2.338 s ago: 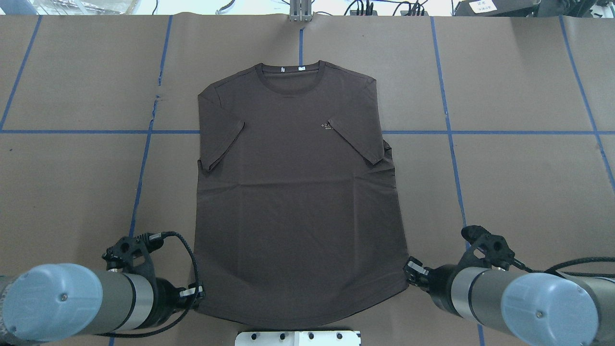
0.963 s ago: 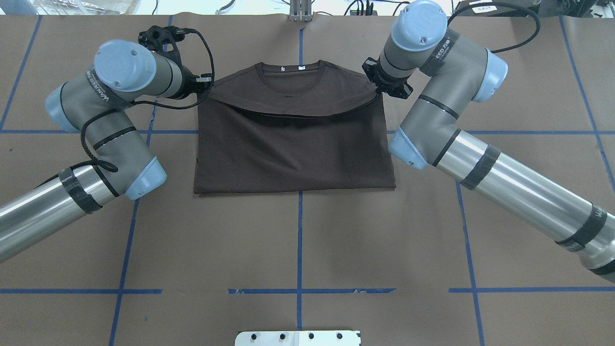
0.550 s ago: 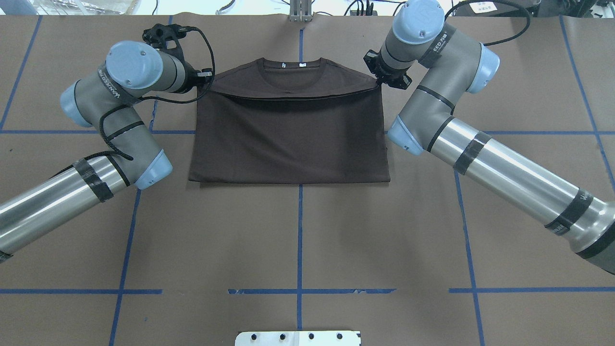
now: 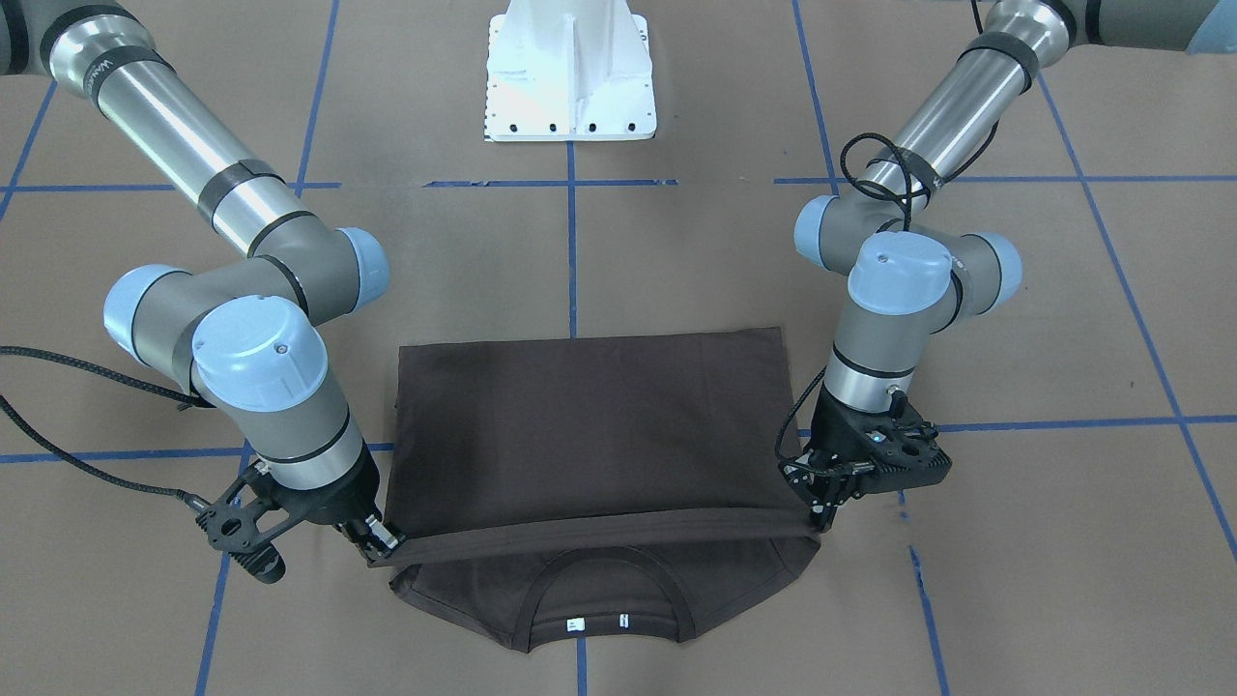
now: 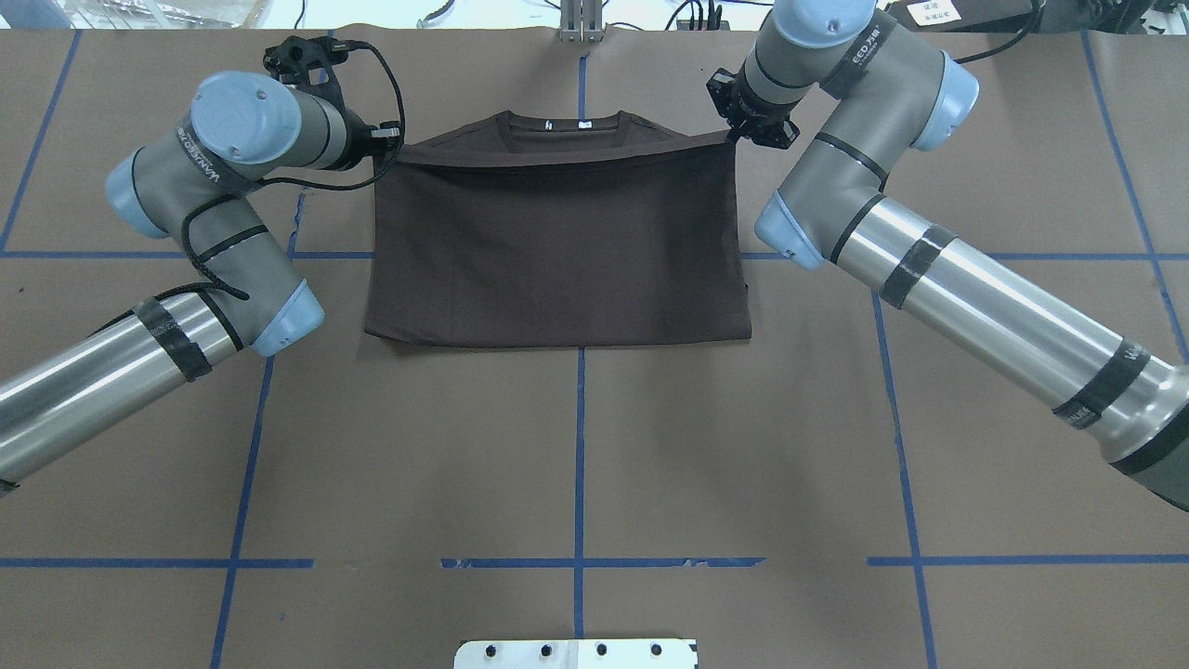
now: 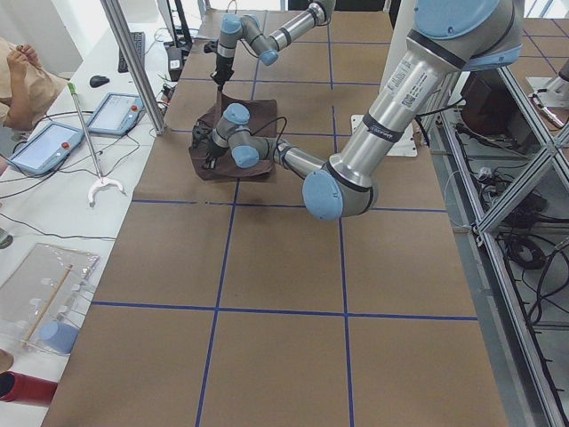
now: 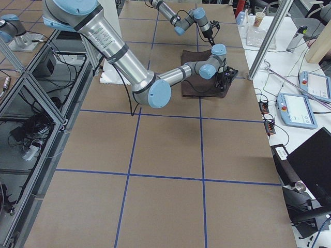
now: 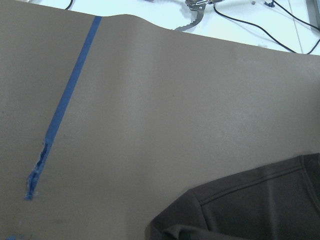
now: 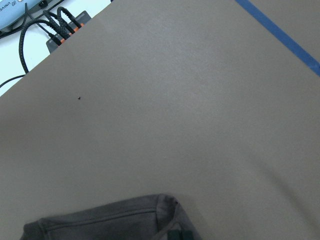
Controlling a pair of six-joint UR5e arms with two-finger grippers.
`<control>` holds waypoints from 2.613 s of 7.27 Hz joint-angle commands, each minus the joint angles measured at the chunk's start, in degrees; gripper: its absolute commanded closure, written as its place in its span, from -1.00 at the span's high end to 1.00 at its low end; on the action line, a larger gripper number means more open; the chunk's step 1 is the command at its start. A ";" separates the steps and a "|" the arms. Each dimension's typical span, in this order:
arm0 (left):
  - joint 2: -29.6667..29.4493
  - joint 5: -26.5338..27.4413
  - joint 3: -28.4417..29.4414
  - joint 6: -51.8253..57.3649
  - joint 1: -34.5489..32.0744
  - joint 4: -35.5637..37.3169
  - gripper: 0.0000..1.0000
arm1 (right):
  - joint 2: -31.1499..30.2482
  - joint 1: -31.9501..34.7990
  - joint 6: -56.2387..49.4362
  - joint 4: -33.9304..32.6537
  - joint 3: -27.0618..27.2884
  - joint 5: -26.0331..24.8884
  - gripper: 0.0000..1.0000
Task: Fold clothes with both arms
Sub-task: 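Lay the hem at the collar and open both grippers, then move the right gripper to the folded shirt's side edge and grasp it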
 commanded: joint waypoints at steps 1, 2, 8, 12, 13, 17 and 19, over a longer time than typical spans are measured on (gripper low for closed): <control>0.44 0.00 -0.03 0.01 -0.22 -0.72 -0.85 | 1.40 -0.47 -0.21 0.23 -2.46 -0.29 -1.00; 0.52 0.00 -0.03 -0.08 -0.22 -0.72 -0.45 | 1.40 -0.99 -0.29 0.31 -2.81 -1.07 -1.00; 1.75 -5.87 -4.77 -0.79 -0.30 -2.46 0.43 | -13.13 -5.63 4.95 0.40 18.82 2.79 0.59; 1.49 -5.98 -4.87 -0.87 -1.09 -2.74 0.43 | -21.53 -11.53 10.78 0.49 26.80 2.26 0.65; 1.40 -5.98 -4.87 -0.87 -1.09 -2.74 0.43 | -21.63 -12.24 10.87 0.49 26.63 1.91 0.65; 1.14 -5.98 -4.87 -0.96 -1.18 -2.74 0.43 | -22.68 -13.57 10.95 0.40 26.80 1.82 0.45; 1.23 -5.98 -4.87 -0.96 -1.18 -2.74 0.43 | -22.86 -13.57 12.61 0.31 26.89 1.91 -0.99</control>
